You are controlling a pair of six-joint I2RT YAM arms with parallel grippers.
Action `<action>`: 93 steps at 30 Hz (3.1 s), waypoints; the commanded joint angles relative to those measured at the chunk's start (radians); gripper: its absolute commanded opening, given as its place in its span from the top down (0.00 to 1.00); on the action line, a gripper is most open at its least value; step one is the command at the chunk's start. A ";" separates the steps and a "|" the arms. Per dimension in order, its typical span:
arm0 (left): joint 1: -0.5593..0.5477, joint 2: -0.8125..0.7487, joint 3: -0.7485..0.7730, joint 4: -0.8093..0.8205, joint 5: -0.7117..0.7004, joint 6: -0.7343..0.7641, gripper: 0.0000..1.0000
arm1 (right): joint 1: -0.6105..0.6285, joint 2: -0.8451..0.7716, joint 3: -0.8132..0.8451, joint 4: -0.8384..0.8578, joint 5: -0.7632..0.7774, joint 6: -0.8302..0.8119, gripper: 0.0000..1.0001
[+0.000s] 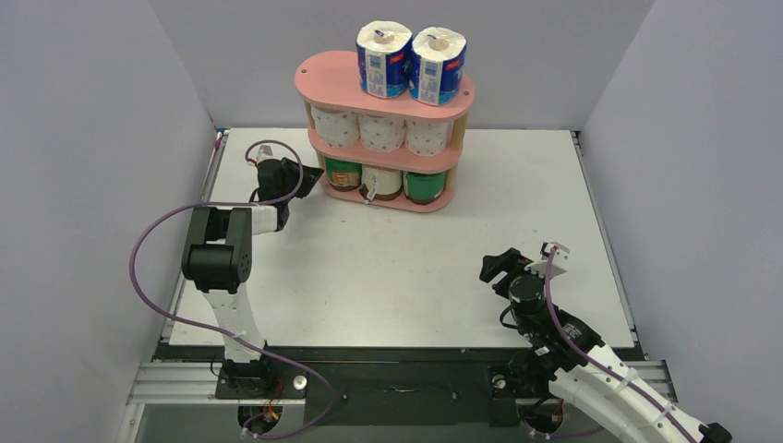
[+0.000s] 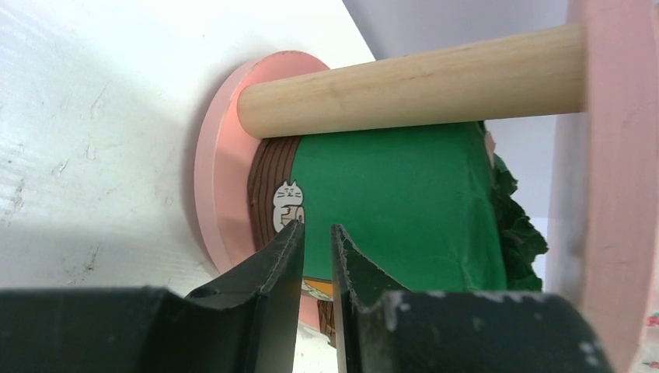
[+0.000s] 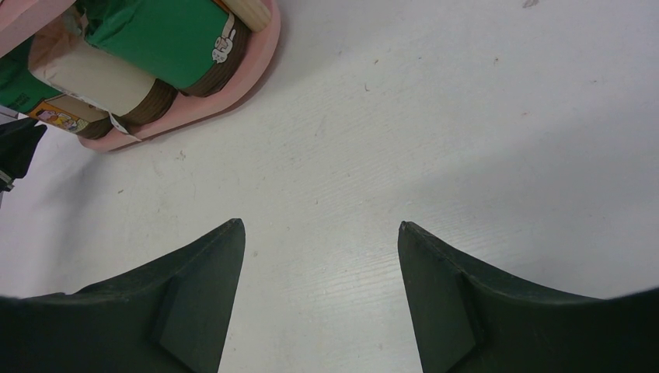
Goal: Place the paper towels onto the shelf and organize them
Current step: Place the paper towel on the shelf.
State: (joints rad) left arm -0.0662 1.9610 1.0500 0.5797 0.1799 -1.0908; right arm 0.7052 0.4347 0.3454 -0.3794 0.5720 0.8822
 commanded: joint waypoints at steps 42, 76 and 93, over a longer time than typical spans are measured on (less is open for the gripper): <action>-0.334 -0.230 -0.280 0.164 -0.147 0.070 0.85 | -0.008 0.039 0.020 0.048 -0.016 -0.008 0.33; -0.339 0.060 -0.033 0.180 -0.127 0.049 0.85 | -0.008 0.026 0.020 0.005 0.029 -0.011 0.33; -0.356 -0.201 -0.259 0.158 -0.167 0.056 0.64 | -0.008 0.045 0.026 0.028 0.004 -0.007 0.31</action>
State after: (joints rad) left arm -0.4065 1.9152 0.8536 0.7063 0.0463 -1.0424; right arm 0.7052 0.4557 0.3454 -0.3798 0.5716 0.8780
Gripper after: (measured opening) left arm 0.288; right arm 0.677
